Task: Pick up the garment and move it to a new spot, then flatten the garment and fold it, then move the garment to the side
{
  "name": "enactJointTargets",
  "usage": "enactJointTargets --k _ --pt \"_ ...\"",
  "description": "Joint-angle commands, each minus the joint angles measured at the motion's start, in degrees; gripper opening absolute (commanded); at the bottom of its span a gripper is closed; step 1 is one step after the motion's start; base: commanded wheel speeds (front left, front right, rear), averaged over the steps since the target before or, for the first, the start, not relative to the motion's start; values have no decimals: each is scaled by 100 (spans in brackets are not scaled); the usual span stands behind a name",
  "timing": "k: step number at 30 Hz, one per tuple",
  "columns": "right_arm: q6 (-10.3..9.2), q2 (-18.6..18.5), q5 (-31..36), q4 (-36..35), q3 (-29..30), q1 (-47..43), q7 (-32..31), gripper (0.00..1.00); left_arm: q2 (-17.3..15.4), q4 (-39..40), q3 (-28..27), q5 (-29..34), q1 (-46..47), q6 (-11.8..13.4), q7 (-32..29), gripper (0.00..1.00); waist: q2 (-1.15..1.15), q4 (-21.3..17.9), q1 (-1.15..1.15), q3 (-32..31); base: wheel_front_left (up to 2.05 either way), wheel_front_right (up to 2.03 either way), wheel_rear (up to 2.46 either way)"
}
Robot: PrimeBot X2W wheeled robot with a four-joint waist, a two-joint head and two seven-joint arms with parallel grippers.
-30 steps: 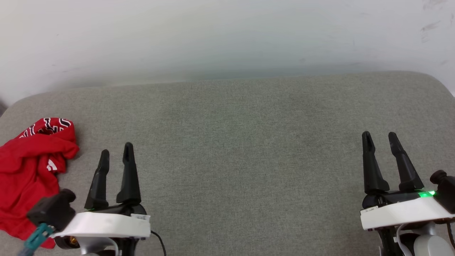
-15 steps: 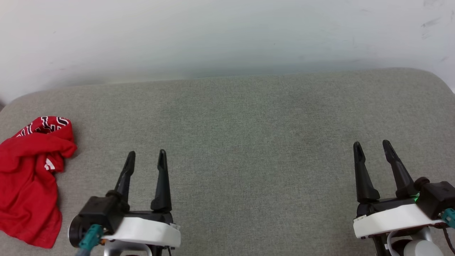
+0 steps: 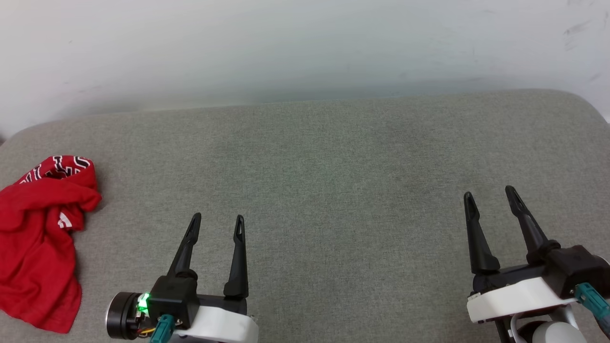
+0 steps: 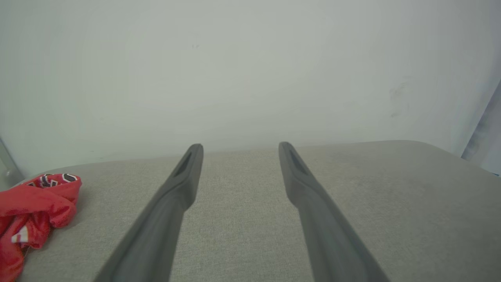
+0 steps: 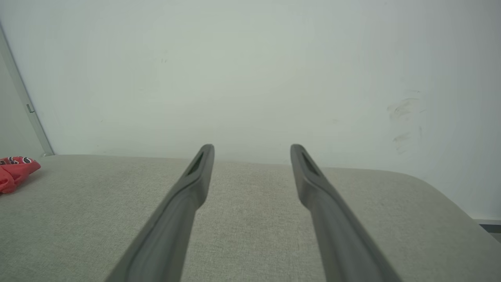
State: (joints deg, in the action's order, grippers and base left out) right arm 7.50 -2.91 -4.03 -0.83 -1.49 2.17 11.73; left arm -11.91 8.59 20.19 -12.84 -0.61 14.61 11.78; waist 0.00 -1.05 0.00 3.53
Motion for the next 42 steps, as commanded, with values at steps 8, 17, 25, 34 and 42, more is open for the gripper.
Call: enactJointTargets --k 8,17,25,34,42 --pt "-2 3 -8 -61 -34 -22 137 100 269 48 -324 -96 -112 -228 127 100 0 -6 0 9 0 0 0" --pt "-2 4 -266 -18 24 -95 239 100 815 -155 -1313 -21 -385 -1482 231 100 0 -28 0 20 0 0 0" --pt "-2 5 -93 33 10 -127 312 100 904 -332 -1582 277 -433 -1976 321 100 0 -79 0 55 0 0 0" --pt "-2 5 -72 170 -8 -149 348 100 907 -504 -1612 217 -448 -2056 351 100 0 -103 0 32 0 0 0" --pt "-2 5 -146 193 9 -157 348 100 907 -561 -1622 188 -428 -2111 351 100 0 -65 0 12 0 0 0"
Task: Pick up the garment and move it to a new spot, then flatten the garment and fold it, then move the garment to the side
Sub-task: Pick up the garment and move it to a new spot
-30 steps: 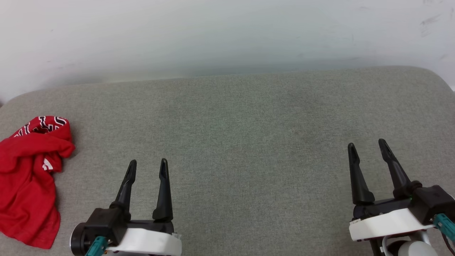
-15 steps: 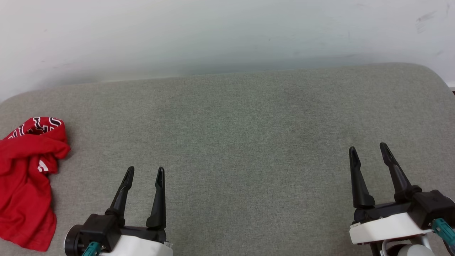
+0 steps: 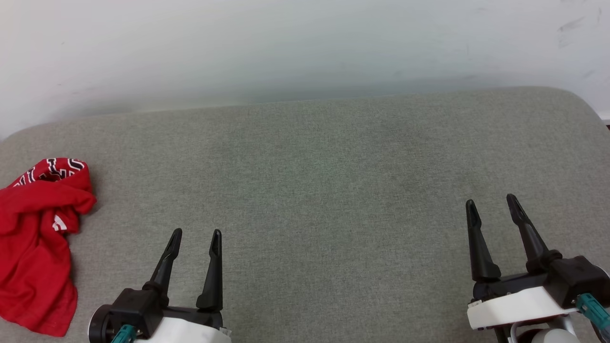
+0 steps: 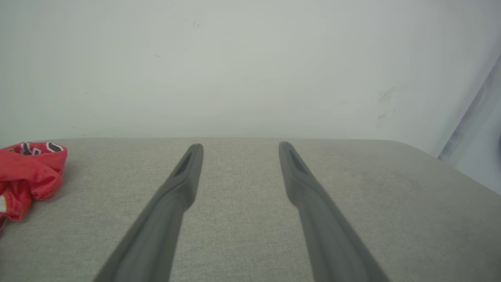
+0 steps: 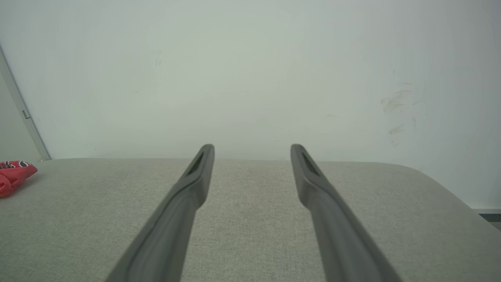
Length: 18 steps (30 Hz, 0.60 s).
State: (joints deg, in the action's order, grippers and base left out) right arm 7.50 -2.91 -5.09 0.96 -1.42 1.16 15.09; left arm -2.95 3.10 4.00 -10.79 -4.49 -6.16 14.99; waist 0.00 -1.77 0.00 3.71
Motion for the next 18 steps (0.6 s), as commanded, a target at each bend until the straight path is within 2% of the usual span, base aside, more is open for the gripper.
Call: enactJointTargets --k 1,11,18 --pt "-2 5 -45 16 5 -60 12 100 10 -16 -6 -19 -41 -27 30 100 0 14 0 -10 0 0 0" --pt "-2 5 -120 32 -25 -87 12 100 11 -41 -53 -46 -57 -79 30 100 0 113 0 -43 0 0 0" --pt "-2 6 -169 1 -126 -171 12 100 8 -101 -146 -154 -68 -38 25 100 0 460 0 -92 0 0 0"
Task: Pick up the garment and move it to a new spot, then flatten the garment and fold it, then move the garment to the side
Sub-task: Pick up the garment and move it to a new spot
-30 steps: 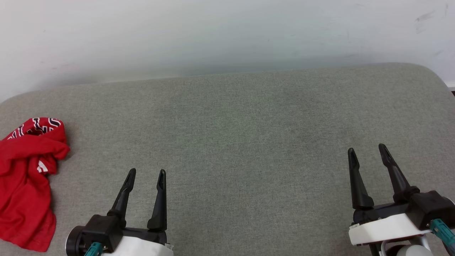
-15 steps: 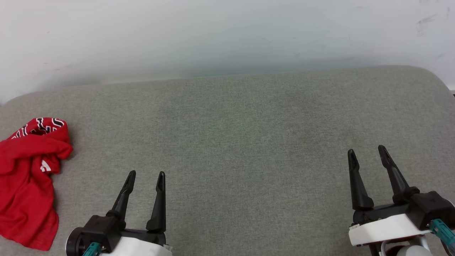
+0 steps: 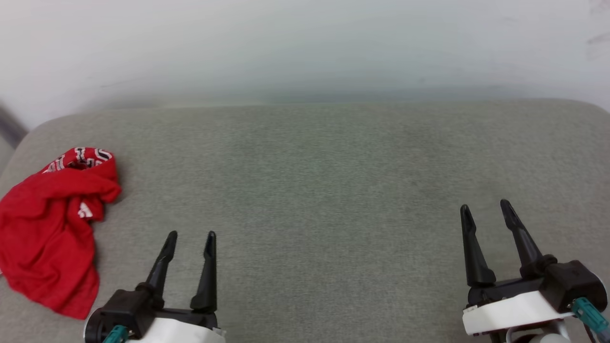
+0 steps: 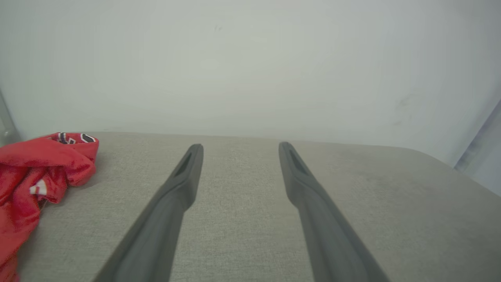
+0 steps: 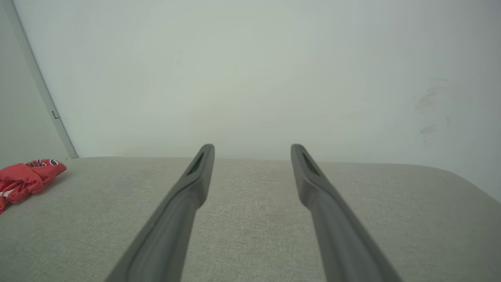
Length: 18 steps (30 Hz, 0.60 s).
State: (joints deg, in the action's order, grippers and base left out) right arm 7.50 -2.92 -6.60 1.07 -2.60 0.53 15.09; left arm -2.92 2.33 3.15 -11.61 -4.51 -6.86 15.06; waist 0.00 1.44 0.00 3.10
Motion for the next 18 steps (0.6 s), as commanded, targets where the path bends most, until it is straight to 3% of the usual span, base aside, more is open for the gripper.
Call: enactJointTargets --k 1,18 --pt "-2 7 -28 -5 -32 -115 12 100 4 -26 -93 -97 -69 34 18 100 0 209 0 -49 0 0 0" --pt "-2 7 -80 69 -559 -328 12 100 5 -7 -306 28 -372 -14 18 100 0 1385 0 -385 0 0 0"
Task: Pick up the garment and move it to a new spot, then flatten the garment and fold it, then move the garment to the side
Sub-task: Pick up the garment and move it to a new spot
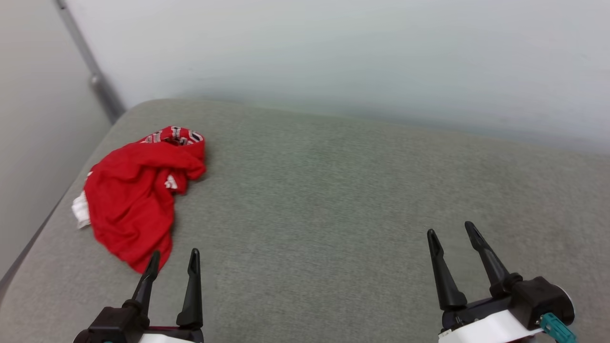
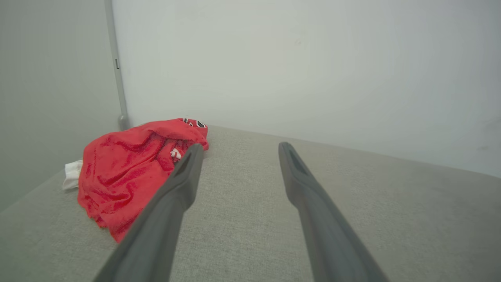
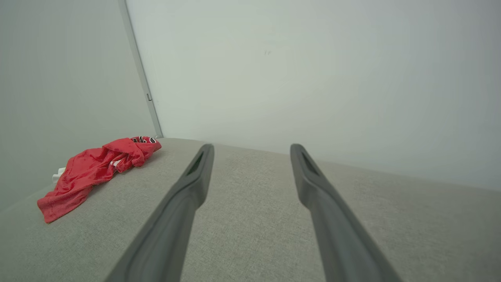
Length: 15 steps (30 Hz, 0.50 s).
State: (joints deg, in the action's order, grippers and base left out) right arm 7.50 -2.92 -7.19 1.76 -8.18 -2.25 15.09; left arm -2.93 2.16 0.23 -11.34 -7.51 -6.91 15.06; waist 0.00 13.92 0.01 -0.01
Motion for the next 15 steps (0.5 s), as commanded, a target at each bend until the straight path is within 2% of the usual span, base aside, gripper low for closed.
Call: enactJointTargets --k 1,15 --pt "-2 7 -27 2 -31 -53 12 100 8 18 -27 2 -76 -11 18 100 0 204 -1 -95 0 0 0" --pt "-2 7 -121 55 -207 -184 12 100 9 135 -225 -32 -267 -45 18 100 0 1085 -1 -275 0 0 0"
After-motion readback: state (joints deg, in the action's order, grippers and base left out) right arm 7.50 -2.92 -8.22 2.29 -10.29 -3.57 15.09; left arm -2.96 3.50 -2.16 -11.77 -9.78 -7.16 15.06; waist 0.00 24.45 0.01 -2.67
